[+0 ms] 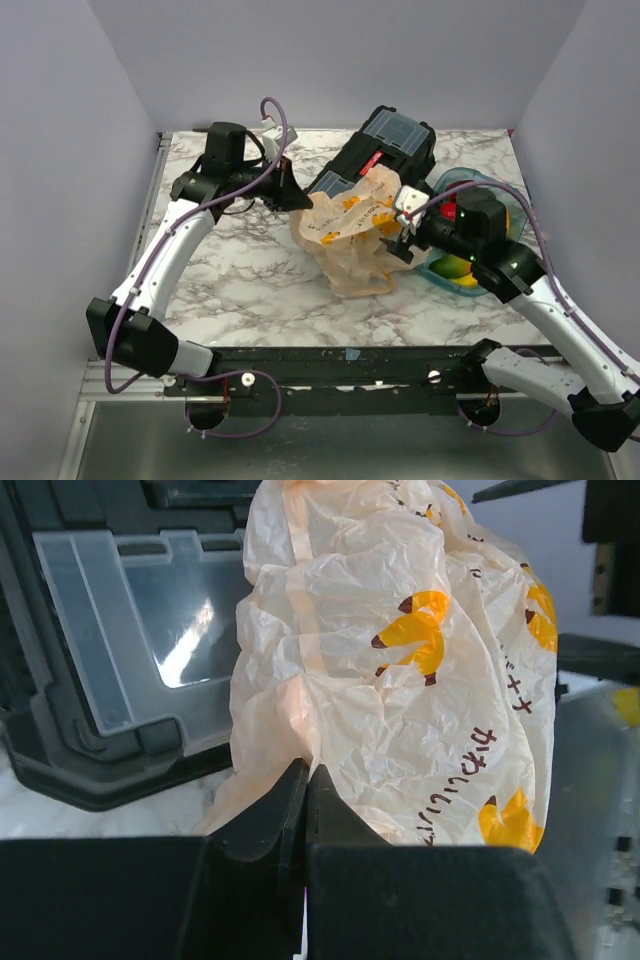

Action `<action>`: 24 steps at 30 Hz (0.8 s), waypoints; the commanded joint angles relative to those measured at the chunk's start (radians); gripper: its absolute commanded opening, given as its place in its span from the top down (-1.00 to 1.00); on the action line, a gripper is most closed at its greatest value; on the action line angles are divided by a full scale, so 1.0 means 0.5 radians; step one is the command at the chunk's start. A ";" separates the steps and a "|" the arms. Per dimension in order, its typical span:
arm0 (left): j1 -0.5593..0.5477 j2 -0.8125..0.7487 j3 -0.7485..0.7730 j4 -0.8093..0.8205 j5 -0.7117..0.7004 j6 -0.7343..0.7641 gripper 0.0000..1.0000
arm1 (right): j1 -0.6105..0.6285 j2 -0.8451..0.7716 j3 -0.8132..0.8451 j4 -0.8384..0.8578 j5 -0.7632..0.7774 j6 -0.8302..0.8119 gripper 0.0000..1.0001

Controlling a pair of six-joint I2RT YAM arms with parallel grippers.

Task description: Place the fake fruits into the plastic bag and tie a complex knot

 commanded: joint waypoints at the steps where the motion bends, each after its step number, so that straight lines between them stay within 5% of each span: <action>1: -0.033 -0.270 -0.035 0.124 -0.060 0.589 1.00 | 0.014 0.124 0.620 -0.886 -0.392 0.366 -0.95; 10: -0.166 -0.683 -0.469 0.305 -0.225 1.327 1.00 | 0.013 0.520 1.403 -0.971 -0.313 1.048 -0.99; 21: -0.252 -0.777 -0.553 0.338 -0.357 1.269 1.00 | 0.010 0.511 0.994 -1.073 -0.450 1.190 -1.00; 24: -0.252 -0.803 -0.582 0.347 -0.354 1.245 1.00 | 0.010 0.461 0.835 -1.042 -0.275 1.202 -1.00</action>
